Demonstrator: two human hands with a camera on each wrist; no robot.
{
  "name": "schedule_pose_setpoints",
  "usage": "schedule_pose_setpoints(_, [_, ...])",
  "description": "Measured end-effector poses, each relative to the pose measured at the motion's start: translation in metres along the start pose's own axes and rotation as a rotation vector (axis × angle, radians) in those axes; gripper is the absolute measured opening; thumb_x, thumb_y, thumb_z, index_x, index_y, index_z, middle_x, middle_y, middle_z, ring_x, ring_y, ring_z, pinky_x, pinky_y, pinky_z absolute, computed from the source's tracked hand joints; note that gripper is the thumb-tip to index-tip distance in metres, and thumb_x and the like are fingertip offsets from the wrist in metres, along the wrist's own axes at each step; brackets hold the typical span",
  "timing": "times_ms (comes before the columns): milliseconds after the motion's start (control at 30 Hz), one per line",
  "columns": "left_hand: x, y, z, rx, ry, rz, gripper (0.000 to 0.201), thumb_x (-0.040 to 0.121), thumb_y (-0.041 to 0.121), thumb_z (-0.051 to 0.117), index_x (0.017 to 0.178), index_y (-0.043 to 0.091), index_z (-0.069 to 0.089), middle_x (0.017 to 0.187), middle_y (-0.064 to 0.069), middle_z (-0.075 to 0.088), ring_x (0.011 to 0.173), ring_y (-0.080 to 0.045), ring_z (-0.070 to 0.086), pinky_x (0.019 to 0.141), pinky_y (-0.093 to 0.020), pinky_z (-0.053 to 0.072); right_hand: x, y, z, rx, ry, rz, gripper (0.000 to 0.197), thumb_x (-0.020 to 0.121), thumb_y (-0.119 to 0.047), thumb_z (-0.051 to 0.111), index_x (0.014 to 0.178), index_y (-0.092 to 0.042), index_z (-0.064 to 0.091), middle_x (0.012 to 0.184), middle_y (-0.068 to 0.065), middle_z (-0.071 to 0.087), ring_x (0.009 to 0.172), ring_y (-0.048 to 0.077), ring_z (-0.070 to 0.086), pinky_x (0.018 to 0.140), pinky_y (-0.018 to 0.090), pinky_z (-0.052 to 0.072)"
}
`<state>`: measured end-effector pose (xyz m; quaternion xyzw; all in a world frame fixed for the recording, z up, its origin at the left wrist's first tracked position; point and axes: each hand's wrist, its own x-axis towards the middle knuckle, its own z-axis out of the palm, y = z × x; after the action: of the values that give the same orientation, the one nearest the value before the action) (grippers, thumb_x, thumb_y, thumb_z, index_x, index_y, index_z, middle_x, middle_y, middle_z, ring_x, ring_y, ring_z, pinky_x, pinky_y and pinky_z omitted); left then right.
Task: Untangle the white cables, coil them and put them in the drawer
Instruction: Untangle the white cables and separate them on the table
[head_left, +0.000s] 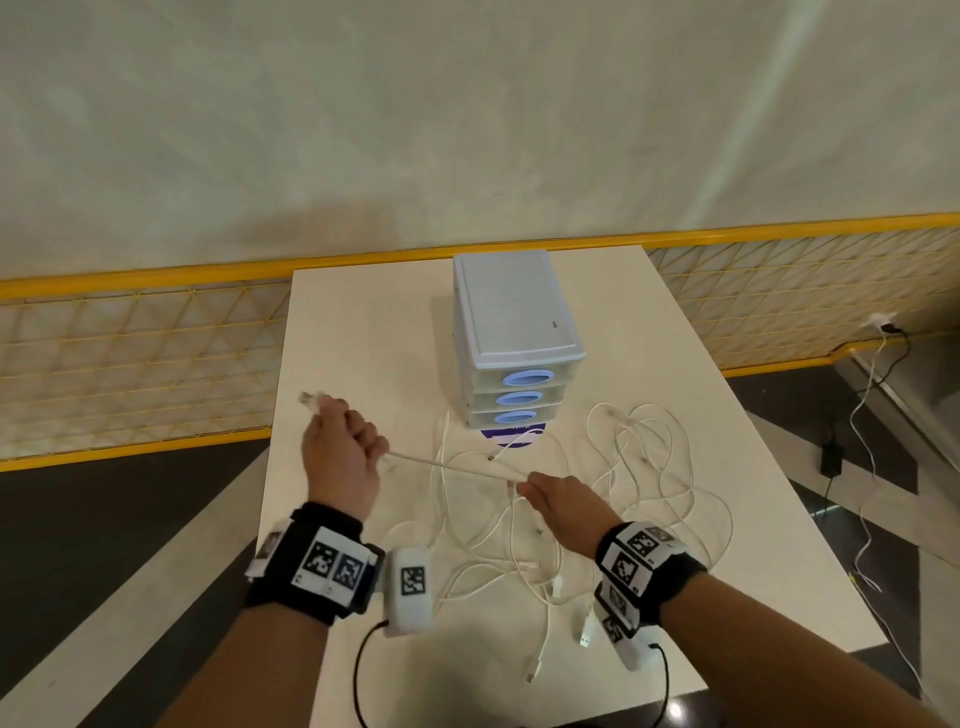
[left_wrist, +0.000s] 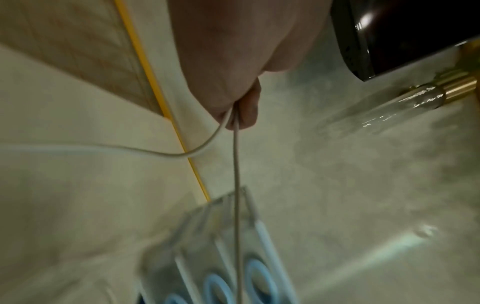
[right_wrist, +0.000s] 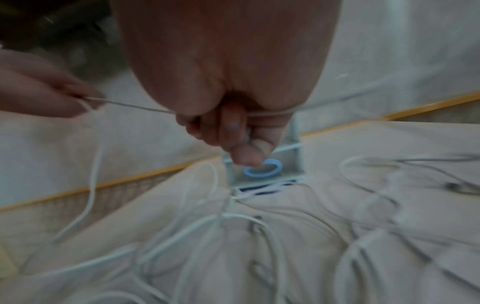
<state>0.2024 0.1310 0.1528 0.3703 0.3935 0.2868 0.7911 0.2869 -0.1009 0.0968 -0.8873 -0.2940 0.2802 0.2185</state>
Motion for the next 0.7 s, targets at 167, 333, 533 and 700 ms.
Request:
schedule_pose_setpoints(167, [0.009,-0.022,-0.025,0.444,-0.104,0.096,0.033,0.099,0.03,0.044,0.067,0.019,0.041,0.044,0.001,0.033,0.04,-0.007,0.027,0.045,-0.025,0.025,0.0,0.018,0.003,-0.004,0.076,0.1,0.033,0.1,-0.032,0.031,0.095,-0.006,0.05,0.087,0.024,0.066,0.082,0.04,0.059,0.063,0.034,0.036])
schedule_pose_setpoints(333, [-0.031,-0.075,-0.007,0.893,-0.402,0.094,0.034,0.08,0.037,0.071,0.056,0.017,0.06,0.042,0.008,0.041,0.048,-0.006,0.037,0.052,-0.026,0.032,0.004,-0.015,0.009,0.125,0.158,-0.052,0.028,0.098,-0.027,0.027,0.088,-0.007,0.044,0.075,0.017,0.06,0.065,0.035,0.053,0.062,0.04,0.041])
schedule_pose_setpoints(533, [-0.038,-0.079,0.01,0.862,-0.357,0.095,0.03,0.087,0.029,0.065,0.058,0.02,0.064,0.035,0.01,0.047,0.046,-0.013,0.043,0.06,-0.029,0.036,-0.005,-0.046,0.018,0.151,0.088,-0.199,0.027,0.1,-0.025,0.031,0.104,-0.007,0.051,0.09,0.008,0.064,0.08,0.025,0.059,0.074,0.035,0.044])
schedule_pose_setpoints(700, [-0.028,-0.053,0.004,0.51,-0.077,0.039,0.025,0.092,0.02,0.057,0.071,0.016,0.068,0.033,0.009,0.039,0.033,-0.005,0.031,0.045,-0.024,0.03,-0.005,-0.015,0.004,0.086,0.051,-0.089,0.025,0.099,-0.028,0.035,0.093,-0.01,0.052,0.075,0.002,0.056,0.067,0.025,0.049,0.068,0.033,0.041])
